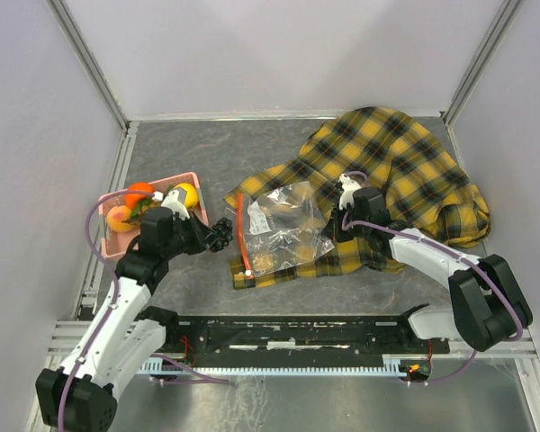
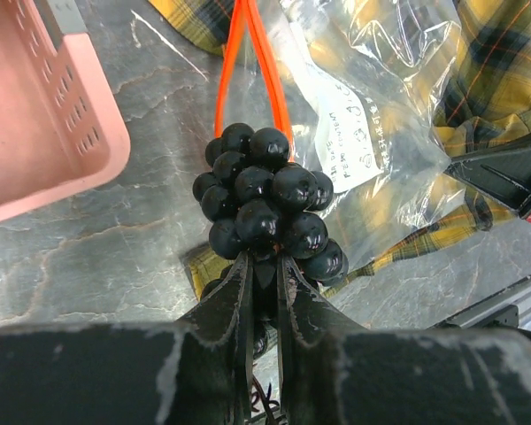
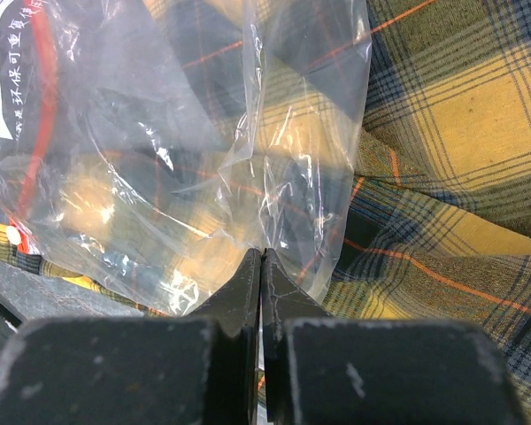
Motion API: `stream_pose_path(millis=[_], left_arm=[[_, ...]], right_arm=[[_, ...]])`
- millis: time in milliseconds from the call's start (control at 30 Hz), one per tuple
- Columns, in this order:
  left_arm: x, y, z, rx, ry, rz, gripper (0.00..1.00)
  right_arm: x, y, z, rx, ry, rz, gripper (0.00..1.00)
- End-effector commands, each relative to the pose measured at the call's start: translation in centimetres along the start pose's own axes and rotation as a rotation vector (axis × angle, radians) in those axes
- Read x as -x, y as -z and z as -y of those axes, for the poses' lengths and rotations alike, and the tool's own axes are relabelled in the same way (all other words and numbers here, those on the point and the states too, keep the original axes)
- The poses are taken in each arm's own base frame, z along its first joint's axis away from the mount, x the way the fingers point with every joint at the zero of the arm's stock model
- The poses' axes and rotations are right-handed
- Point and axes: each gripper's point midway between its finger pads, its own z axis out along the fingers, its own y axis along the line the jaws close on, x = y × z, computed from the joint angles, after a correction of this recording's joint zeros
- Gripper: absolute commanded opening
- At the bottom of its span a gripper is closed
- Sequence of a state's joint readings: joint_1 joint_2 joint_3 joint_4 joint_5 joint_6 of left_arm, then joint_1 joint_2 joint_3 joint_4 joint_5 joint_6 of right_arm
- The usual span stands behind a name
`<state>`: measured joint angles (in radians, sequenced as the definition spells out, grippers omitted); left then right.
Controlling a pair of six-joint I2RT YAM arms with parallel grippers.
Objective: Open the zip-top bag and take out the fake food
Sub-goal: Place the fake fruit in the bin.
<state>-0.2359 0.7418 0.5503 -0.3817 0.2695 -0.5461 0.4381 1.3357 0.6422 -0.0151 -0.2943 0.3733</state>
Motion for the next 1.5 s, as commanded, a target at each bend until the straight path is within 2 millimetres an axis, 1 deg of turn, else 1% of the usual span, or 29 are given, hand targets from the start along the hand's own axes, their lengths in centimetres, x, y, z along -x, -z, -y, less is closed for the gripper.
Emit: stream_pose_path(millis=[0, 233, 433, 500, 600, 667, 800, 933, 1167, 1200, 1233, 1267, 1300, 1333, 1367, 1400, 1433, 1467], left_arm=[[3.9, 1.6, 0.7, 0.030, -0.101, 0.112, 0.03], [6.3, 2.8, 0.0, 0.112, -0.136, 0.170, 0.03], [8.5, 3.7, -1.0, 0.211, -0.159, 0.229, 0.03], [9.3, 4.3, -1.8, 0.267, -0.155, 0.260, 0.03], [10.6, 5.4, -3.6, 0.378, -0.131, 0.341, 0.03], [11.1, 5.7, -4.2, 0.413, -0.119, 0.373, 0.03], [11.8, 5.7, -5.3, 0.466, -0.093, 0.399, 0.03], [12.5, 6.1, -7.9, 0.607, -0.048, 0.453, 0.03], [12.9, 4.0, -10.2, 0.712, 0.049, 0.458, 0.04], [12.9, 3.7, -10.5, 0.727, 0.067, 0.459, 0.08], [12.8, 3.5, -10.8, 0.739, 0.083, 0.456, 0.17], [12.7, 3.2, -11.0, 0.747, 0.097, 0.452, 0.34], [12.5, 2.8, -11.1, 0.748, 0.116, 0.446, 0.54], [12.2, 2.4, -11.2, 0.741, 0.128, 0.435, 0.71], [12.1, 2.1, -11.1, 0.735, 0.140, 0.423, 0.85], [11.9, 2.0, -11.1, 0.741, 0.153, 0.413, 0.95], [12.0, 2.2, -11.0, 0.748, 0.164, 0.411, 1.00], [12.1, 2.5, -10.9, 0.755, 0.171, 0.410, 0.99]], right_arm=[[1.6, 0.4, -0.5, 0.019, 0.006, 0.062, 0.02], [1.5, 0.3, -0.5, 0.021, 0.004, 0.060, 0.02], [1.5, 0.3, -0.4, 0.021, 0.005, 0.059, 0.02], [1.4, 0.3, -0.5, 0.021, 0.004, 0.057, 0.02], [1.4, 0.2, -0.5, 0.024, 0.002, 0.055, 0.02], [1.4, 0.2, -0.5, 0.027, 0.002, 0.054, 0.02], [1.3, 0.2, -0.6, 0.030, 0.002, 0.053, 0.02], [1.3, 0.2, -0.6, 0.032, 0.002, 0.050, 0.02], [1.2, -0.1, -0.7, 0.042, -0.006, 0.043, 0.02], [1.2, 0.0, -0.7, 0.042, -0.005, 0.044, 0.02], [1.2, 0.0, -0.7, 0.041, -0.004, 0.044, 0.02], [1.2, 0.0, -0.7, 0.040, -0.001, 0.044, 0.02], [1.2, 0.0, -0.7, 0.039, -0.002, 0.044, 0.02], [1.2, 0.0, -0.7, 0.040, -0.003, 0.044, 0.02], [1.2, -0.1, -0.7, 0.040, -0.004, 0.041, 0.02], [1.2, -0.1, -0.7, 0.041, -0.004, 0.040, 0.02], [1.1, -0.2, -0.7, 0.043, -0.003, 0.037, 0.02], [1.2, -0.2, -0.7, 0.043, -0.003, 0.039, 0.02]])
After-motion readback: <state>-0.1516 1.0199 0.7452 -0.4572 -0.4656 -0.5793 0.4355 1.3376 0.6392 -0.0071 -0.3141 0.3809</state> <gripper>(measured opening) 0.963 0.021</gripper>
